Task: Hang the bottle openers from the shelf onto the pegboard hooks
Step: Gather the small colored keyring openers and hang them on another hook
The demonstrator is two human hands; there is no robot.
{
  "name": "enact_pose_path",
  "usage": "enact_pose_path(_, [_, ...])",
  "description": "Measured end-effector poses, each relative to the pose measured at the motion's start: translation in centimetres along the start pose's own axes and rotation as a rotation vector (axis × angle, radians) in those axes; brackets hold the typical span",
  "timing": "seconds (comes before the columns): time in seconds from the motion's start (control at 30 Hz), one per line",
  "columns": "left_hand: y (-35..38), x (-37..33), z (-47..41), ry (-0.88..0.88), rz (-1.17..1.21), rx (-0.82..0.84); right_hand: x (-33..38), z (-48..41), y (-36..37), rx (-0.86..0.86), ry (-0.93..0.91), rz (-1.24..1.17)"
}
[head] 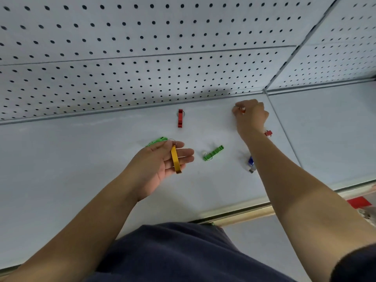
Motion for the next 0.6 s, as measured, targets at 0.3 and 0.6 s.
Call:
enact_pose_path(0.3, [-0.4, -0.9, 2.3, 0.111, -0.232, -0.134, 3.5, 8.1, 0.2, 0.129, -0.046, -0.374])
enact_pose_path(0.6, [-2.0, -3.0, 10.6, 0.447, -0.354, -0.306, 12.5, 21.5, -4.6, 0.481, -0.148, -0.917])
Point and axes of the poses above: each hand's wrist, its own z-axis away from the middle knuckle, its own y-axis out of the palm, x = y × z, the point moved 5 cm from there along -z, towards the middle knuckle, and after that the axes turned 4 degrees about x, right-handed, at the moved point
